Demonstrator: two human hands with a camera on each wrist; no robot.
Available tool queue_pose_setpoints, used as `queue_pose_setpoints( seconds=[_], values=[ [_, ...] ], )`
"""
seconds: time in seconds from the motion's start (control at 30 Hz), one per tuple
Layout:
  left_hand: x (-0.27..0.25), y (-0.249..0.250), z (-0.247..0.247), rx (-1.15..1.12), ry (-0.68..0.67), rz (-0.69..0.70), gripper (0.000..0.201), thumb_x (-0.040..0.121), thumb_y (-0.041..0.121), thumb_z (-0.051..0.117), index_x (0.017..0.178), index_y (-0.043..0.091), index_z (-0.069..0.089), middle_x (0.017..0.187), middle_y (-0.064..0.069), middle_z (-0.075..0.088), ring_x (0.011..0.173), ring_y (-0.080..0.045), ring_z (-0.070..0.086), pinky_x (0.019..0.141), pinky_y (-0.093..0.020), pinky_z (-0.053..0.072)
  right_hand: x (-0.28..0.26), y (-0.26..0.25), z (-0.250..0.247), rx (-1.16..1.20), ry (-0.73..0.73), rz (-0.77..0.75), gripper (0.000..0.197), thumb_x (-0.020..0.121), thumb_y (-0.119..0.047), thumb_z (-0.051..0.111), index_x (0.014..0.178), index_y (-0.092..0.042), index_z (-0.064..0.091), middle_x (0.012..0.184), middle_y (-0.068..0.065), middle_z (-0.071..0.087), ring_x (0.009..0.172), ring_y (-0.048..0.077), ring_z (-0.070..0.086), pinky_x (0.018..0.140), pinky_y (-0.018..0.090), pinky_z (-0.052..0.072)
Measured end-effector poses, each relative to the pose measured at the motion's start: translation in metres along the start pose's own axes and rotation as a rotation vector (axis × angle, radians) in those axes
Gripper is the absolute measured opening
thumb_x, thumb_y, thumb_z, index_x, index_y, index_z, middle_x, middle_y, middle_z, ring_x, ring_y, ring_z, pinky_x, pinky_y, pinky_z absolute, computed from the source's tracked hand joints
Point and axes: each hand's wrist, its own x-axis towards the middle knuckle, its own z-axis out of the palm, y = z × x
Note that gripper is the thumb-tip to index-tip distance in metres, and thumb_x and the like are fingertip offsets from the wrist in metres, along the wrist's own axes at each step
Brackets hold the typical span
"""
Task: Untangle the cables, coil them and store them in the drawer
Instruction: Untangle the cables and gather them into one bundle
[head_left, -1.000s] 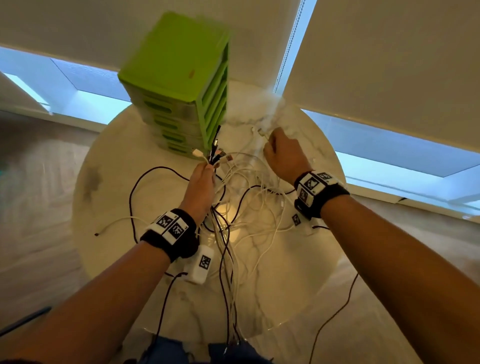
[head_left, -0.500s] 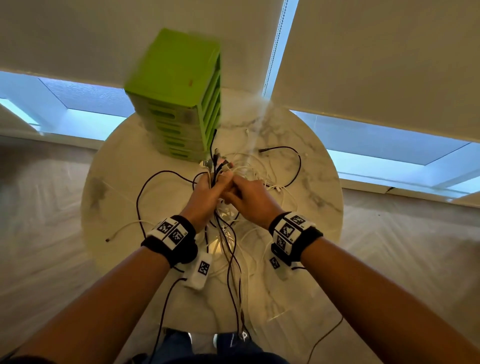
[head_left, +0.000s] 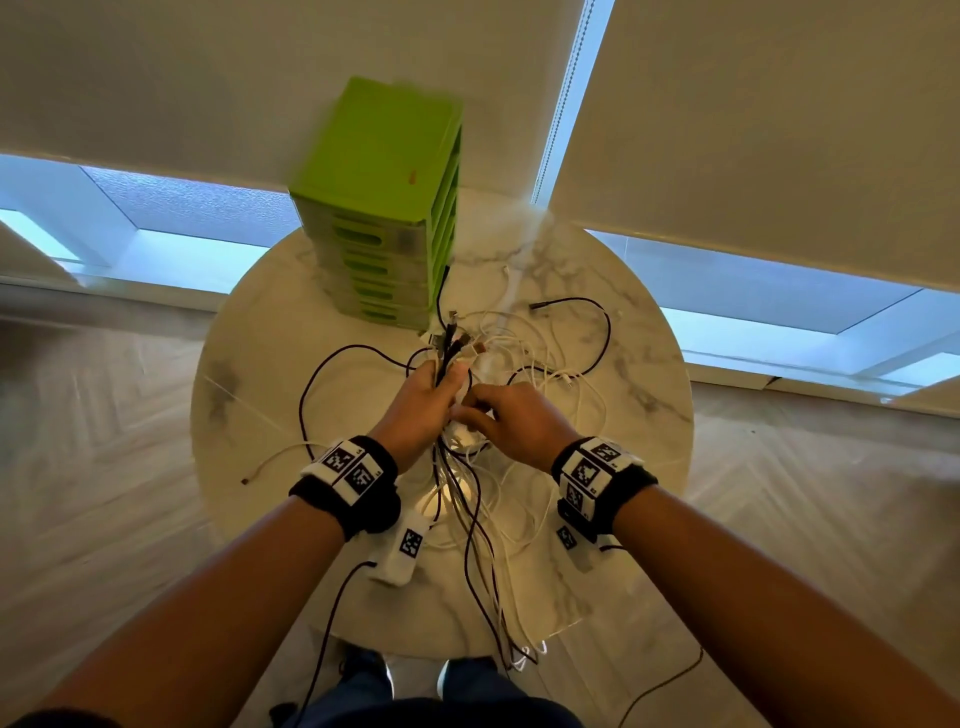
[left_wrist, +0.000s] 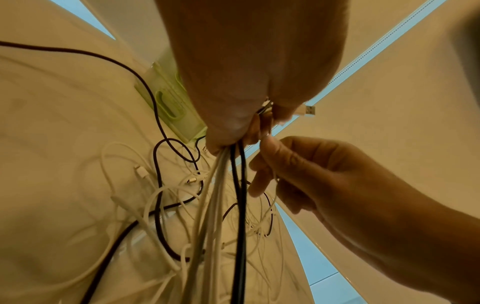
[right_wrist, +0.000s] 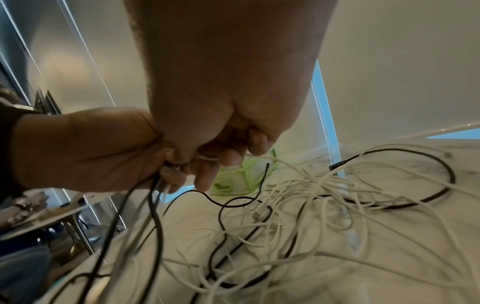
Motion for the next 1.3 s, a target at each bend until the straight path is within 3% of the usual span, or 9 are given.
queue_pose_setpoints(
  seconds=[0.27, 0.4, 0.53, 0.73, 0.8, 0.9, 1.07, 1.2, 1.3],
  values=[
    [-0.002, 0.026, -0.034, -0.242, 0.261, 0.062, 0.02, 0.111, 0.042, 0.036, 0.111, 0.027, 0.05, 0.07, 0.01, 0.043, 0.07, -0.009, 0.048, 0.063, -0.026, 0.041, -0.019, 0.065, -0.02, -0.215, -0.52, 0.299, 0.036, 0.107, -0.04, 0.04, 0.104, -0.016, 0.066, 0.106, 0.007, 0.068, 0.096, 0.025, 0.061, 0.091, 0.042, 0.048],
    [-0.004, 0.041, -0.047, -0.378, 0.293, 0.112, 0.018, 0.109, 0.038, 0.044, 0.097, 0.025, 0.044, 0.064, 0.011, 0.032, 0.056, -0.008, 0.032, 0.052, -0.026, 0.041, -0.019, 0.074, -0.039, -0.215, -0.422, 0.3, 0.034, 0.106, -0.034, 0.046, 0.114, -0.012, 0.07, 0.113, 0.008, 0.07, 0.103, 0.026, 0.064, 0.093, 0.036, 0.047],
    [-0.008, 0.042, -0.047, -0.171, 0.261, 0.131, 0.018, 0.099, 0.031, 0.067, 0.091, 0.026, 0.051, 0.066, 0.01, 0.039, 0.052, -0.007, 0.031, 0.046, -0.026, 0.029, 0.001, 0.039, -0.06, -0.115, -0.268, 0.218, 0.035, 0.107, -0.035, 0.045, 0.113, -0.012, 0.071, 0.096, -0.002, 0.068, 0.067, -0.007, 0.053, 0.065, 0.011, 0.037],
    [-0.015, 0.037, -0.023, 0.04, 0.045, 0.057, 0.045, 0.074, 0.069, 0.077, 0.1, 0.034, 0.067, 0.071, 0.012, 0.053, 0.057, -0.009, 0.042, 0.05, -0.028, 0.038, 0.027, -0.001, -0.069, -0.164, -0.252, 0.055, 0.041, 0.107, -0.036, 0.045, 0.097, -0.01, 0.076, 0.101, -0.002, 0.073, 0.082, 0.005, 0.056, 0.068, 0.006, 0.034],
    [-0.015, 0.033, -0.02, 0.082, -0.028, 0.043, 0.058, 0.074, 0.065, 0.08, 0.106, 0.019, 0.067, 0.066, 0.01, 0.049, 0.055, -0.011, 0.041, 0.047, -0.028, 0.037, 0.028, -0.008, -0.07, -0.174, -0.242, 0.014, 0.042, 0.106, -0.035, 0.045, 0.096, -0.009, 0.076, 0.1, 0.001, 0.074, 0.08, 0.007, 0.057, 0.068, 0.013, 0.035],
    [-0.017, 0.031, -0.022, 0.14, -0.085, 0.041, 0.052, 0.082, 0.056, 0.075, 0.1, 0.009, 0.064, 0.064, 0.006, 0.042, 0.054, -0.012, 0.039, 0.049, -0.031, 0.035, 0.027, -0.011, -0.072, -0.173, -0.251, 0.03, 0.039, 0.107, -0.031, 0.045, 0.096, -0.009, 0.075, 0.098, 0.001, 0.074, 0.077, 0.003, 0.057, 0.067, 0.013, 0.035],
    [-0.023, 0.049, -0.02, 0.089, -0.065, 0.037, 0.018, 0.104, 0.043, 0.053, 0.1, 0.028, 0.063, 0.091, -0.007, 0.049, 0.076, -0.018, 0.045, 0.055, -0.027, 0.038, 0.018, -0.004, -0.057, 0.06, -0.279, 0.136, 0.026, 0.106, -0.031, 0.049, 0.107, -0.014, 0.069, 0.097, -0.009, 0.07, 0.071, -0.018, 0.057, 0.067, 0.002, 0.039],
    [-0.018, 0.067, -0.024, -0.09, 0.005, 0.098, 0.024, 0.112, 0.033, 0.035, 0.129, 0.036, 0.05, 0.128, 0.0, 0.068, 0.094, -0.012, 0.063, 0.058, -0.025, 0.043, 0.002, 0.023, -0.029, -0.003, -0.291, 0.174, 0.019, 0.106, -0.022, 0.049, 0.114, -0.011, 0.062, 0.103, -0.003, 0.065, 0.084, 0.005, 0.058, 0.08, 0.023, 0.042],
    [-0.016, 0.071, -0.035, -0.144, 0.116, 0.165, 0.019, 0.112, 0.029, 0.031, 0.113, 0.026, 0.05, 0.1, -0.003, 0.076, 0.098, -0.022, 0.07, 0.071, -0.037, 0.057, -0.007, 0.033, -0.02, -0.042, -0.309, 0.239, 0.02, 0.106, -0.017, 0.047, 0.116, -0.008, 0.062, 0.105, -0.003, 0.061, 0.08, 0.003, 0.052, 0.079, 0.019, 0.035]
  ],
)
